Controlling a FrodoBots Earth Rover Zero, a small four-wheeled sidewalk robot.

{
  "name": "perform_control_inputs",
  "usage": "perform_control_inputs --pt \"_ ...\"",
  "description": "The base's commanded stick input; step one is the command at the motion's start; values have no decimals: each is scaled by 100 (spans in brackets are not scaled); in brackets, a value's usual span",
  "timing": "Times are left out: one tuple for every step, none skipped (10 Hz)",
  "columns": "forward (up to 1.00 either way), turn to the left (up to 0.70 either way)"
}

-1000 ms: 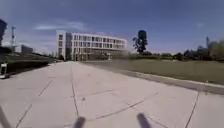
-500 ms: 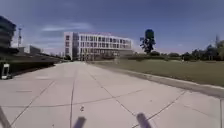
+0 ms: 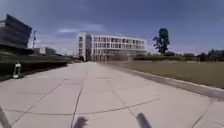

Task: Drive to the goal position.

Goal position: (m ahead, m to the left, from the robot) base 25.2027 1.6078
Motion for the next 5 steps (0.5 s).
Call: perform_control_inputs --pt "70 10" --pt "70 0" --pt "70 0" --pt "70 0" --pt "70 0"
